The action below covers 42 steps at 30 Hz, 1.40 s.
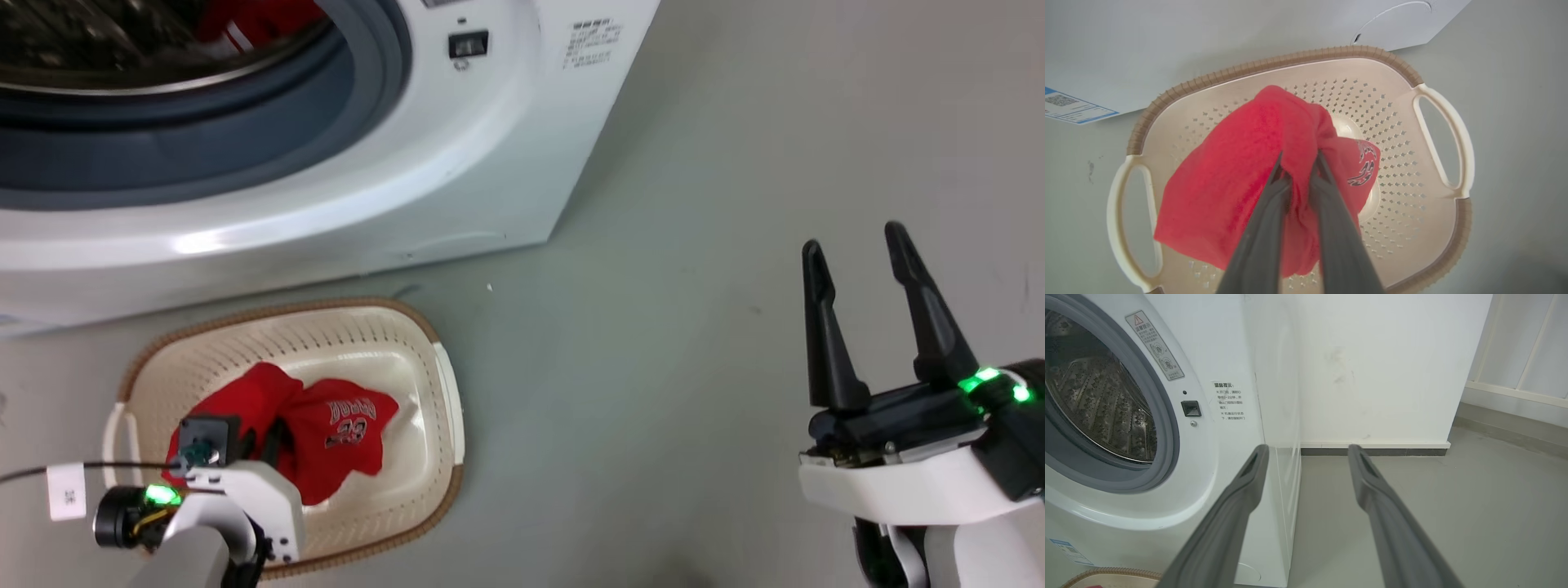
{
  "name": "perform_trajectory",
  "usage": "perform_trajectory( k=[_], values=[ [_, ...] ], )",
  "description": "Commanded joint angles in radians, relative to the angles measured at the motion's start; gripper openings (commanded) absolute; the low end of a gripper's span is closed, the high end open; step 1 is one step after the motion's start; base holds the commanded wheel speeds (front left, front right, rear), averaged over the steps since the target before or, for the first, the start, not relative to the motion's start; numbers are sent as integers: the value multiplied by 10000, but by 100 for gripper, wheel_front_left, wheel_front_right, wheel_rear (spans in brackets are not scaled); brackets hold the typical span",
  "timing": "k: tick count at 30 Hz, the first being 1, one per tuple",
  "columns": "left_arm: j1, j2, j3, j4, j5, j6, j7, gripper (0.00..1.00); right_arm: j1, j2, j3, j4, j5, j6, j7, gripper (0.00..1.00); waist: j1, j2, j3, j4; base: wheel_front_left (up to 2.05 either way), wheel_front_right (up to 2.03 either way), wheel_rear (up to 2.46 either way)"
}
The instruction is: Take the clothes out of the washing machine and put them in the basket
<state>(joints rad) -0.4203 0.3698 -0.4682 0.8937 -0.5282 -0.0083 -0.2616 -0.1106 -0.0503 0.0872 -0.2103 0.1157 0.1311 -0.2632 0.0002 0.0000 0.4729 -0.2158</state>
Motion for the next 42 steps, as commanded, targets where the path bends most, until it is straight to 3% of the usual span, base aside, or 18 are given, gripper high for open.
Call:
perform_trajectory(
  k=[1, 16, 24, 25, 26, 33, 42],
  values=[
    [-288, -2, 28, 95, 71, -47, -48, 0, -214, 1, -16, -61, 37, -7, -24, 100, -2, 0, 736, -194, 0, 0, 0],
    [-2622, -137, -427, 3123, 508, -504, 315, 0, -1195, 1, -139, -426, 547, -7, -24, 100, -2, 0, 2852, -640, 0, 0, 0],
    [-3171, -257, -706, 3677, 668, -325, 758, 0, -1331, 1, -151, -425, 607, -7, -24, 100, -2, 0, 3222, -658, 0, 0, 0],
    [-3191, -275, -728, 3708, 666, -301, 808, 29, -1351, 1, -146, -402, 605, -7, -24, 100, -2, 0, 3211, -654, 0, 0, 0],
    [-3188, -305, -748, 3739, 656, -298, 830, 99, -1360, 0, -135, -377, 599, -7, -24, 100, -2, 0, 3180, -644, 0, 0, 0],
    [-2929, -511, -949, 3844, 726, -361, 670, 100, -1285, 0, -81, -279, 481, -7, -24, 100, -2, 0, 2641, -505, 0, 0, 0],
    [-2006, -1018, -1061, 3899, 582, -415, 231, 100, -763, 0, 30, 13, 182, -7, -26, 100, -2, 0, 1133, -77, 0, 0, 0]
  ],
)
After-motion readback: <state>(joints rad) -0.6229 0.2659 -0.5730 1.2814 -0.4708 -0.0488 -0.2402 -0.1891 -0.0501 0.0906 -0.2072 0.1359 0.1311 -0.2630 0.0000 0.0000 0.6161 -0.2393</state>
